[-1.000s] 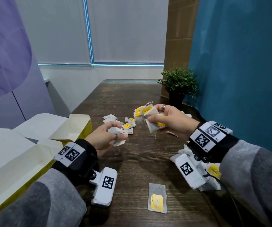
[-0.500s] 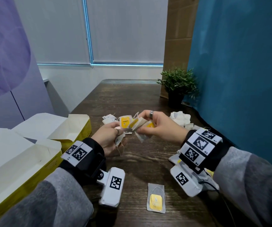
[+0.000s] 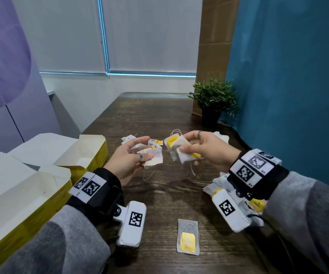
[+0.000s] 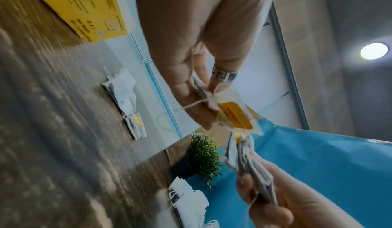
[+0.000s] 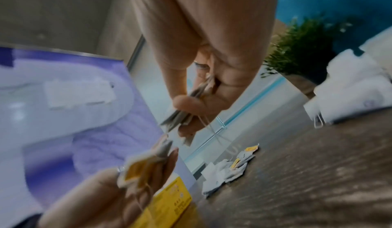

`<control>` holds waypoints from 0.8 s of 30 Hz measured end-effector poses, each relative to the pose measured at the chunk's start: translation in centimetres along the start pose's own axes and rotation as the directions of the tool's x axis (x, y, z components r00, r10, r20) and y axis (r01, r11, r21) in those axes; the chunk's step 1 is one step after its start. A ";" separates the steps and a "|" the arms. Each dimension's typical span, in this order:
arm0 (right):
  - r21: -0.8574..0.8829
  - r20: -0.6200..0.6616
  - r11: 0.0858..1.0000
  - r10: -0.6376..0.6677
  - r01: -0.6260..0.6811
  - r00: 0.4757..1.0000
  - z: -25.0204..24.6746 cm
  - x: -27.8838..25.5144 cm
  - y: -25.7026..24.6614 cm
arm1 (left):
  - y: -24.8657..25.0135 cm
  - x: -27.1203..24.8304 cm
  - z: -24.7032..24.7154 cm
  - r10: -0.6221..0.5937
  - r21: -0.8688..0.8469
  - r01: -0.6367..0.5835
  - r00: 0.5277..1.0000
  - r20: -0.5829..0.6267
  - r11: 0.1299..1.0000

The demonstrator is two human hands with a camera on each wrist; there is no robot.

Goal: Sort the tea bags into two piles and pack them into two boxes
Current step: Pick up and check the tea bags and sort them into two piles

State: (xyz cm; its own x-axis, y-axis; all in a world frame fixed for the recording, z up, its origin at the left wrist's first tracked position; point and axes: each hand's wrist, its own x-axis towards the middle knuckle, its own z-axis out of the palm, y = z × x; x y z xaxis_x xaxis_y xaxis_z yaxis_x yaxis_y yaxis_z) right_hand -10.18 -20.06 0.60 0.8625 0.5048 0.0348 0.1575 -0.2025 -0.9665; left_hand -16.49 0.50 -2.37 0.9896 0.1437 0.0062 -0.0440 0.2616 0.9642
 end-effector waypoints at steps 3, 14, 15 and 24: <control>0.109 0.003 0.991 0.075 -0.074 0.997 -0.6 -0.1 0.0 | -0.1 0.1 0.2 0.056 0.022 -0.056 0.998 0.015 0.998; 0.213 0.031 0.973 0.084 -0.088 0.996 1.0 1.1 0.1 | -0.4 1.4 1.0 -0.063 -0.012 0.066 0.983 0.170 0.998; 0.207 0.043 0.974 0.089 -0.096 0.995 1.3 1.2 0.2 | -0.5 1.4 1.1 -0.082 0.004 0.083 0.976 0.201 0.997; 0.165 -0.154 0.985 -0.021 0.047 0.988 1.2 1.4 0.8 | -1.8 2.6 0.4 -0.107 -0.022 0.109 0.990 0.087 0.994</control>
State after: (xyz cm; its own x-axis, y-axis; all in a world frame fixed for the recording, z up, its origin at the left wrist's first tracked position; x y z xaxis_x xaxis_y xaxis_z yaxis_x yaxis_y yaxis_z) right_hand -9.45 -18.51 -0.44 0.9227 0.3739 0.0936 0.1158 -0.0372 -0.9926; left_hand -13.80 0.02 -4.02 0.9968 0.0309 -0.0739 0.0615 0.2962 0.9531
